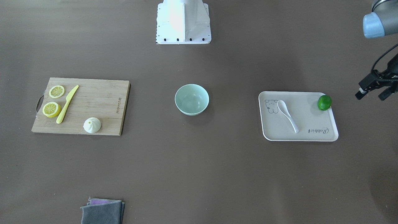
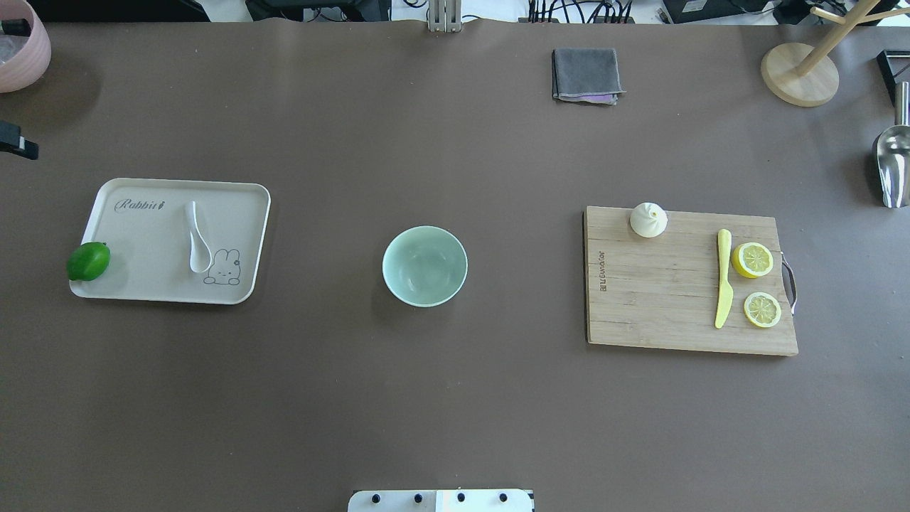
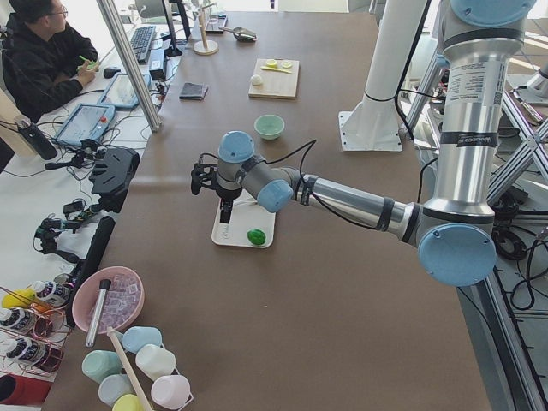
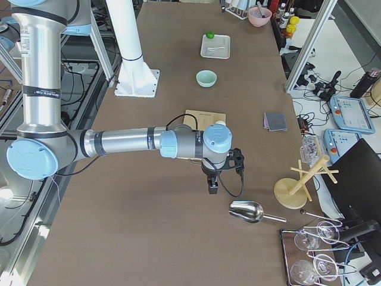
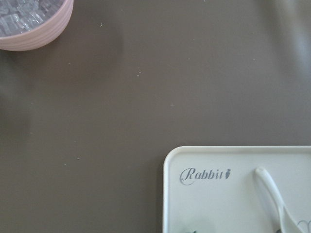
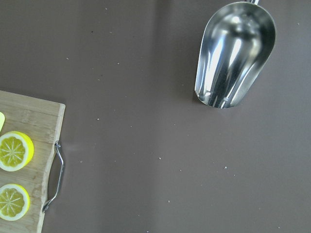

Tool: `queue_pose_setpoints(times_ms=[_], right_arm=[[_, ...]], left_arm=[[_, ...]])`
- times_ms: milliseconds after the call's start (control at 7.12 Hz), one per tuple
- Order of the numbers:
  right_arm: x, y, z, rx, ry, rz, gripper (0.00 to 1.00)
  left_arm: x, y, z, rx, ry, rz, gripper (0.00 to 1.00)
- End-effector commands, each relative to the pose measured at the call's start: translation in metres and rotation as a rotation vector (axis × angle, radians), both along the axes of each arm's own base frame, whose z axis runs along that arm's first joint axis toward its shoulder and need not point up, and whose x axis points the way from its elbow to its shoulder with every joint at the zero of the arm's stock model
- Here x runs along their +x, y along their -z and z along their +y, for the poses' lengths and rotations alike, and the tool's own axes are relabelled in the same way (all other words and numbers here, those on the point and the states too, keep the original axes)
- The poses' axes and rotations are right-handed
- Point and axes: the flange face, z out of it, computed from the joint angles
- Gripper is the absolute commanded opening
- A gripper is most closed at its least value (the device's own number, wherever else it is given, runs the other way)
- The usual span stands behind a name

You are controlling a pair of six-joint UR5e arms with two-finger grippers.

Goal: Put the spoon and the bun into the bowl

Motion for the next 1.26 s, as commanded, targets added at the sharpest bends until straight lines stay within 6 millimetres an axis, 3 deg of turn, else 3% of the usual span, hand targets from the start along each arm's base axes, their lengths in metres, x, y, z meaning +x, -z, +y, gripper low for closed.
queue_pose_setpoints(times_ms=[0,140,281,561,842,1123], right_arm=[[-0.009,0.013,-0.015,0.03,0.019,-0.015,1.0],[-0.016,0.026,-0.024,0.054,0.031,-0.021,1.0],[-0.034,0.035,-0.034,0.065,0.062,-0.026,1.0],[-0.082,0.061,-0.06,-0.002,0.049,-0.036,1.0],[-0.095,0.074,-0.062,0.019,0.071,-0.042,1.0],[-0.108,0.086,-0.069,0.023,0.078,-0.047,1.0]], left_arm=[[0.057,0.004,-0.011,0.09,-0.019,-0.004,0.98],[0.075,0.008,-0.012,0.017,0.035,0.054,0.98],[0.105,0.024,-0.013,0.005,0.026,0.075,0.98],[0.159,0.013,0.0,0.011,0.031,-0.028,0.98],[0.192,0.018,-0.001,-0.035,0.045,-0.122,0.98],[0.228,0.021,0.007,-0.124,0.079,-0.091,0.98]])
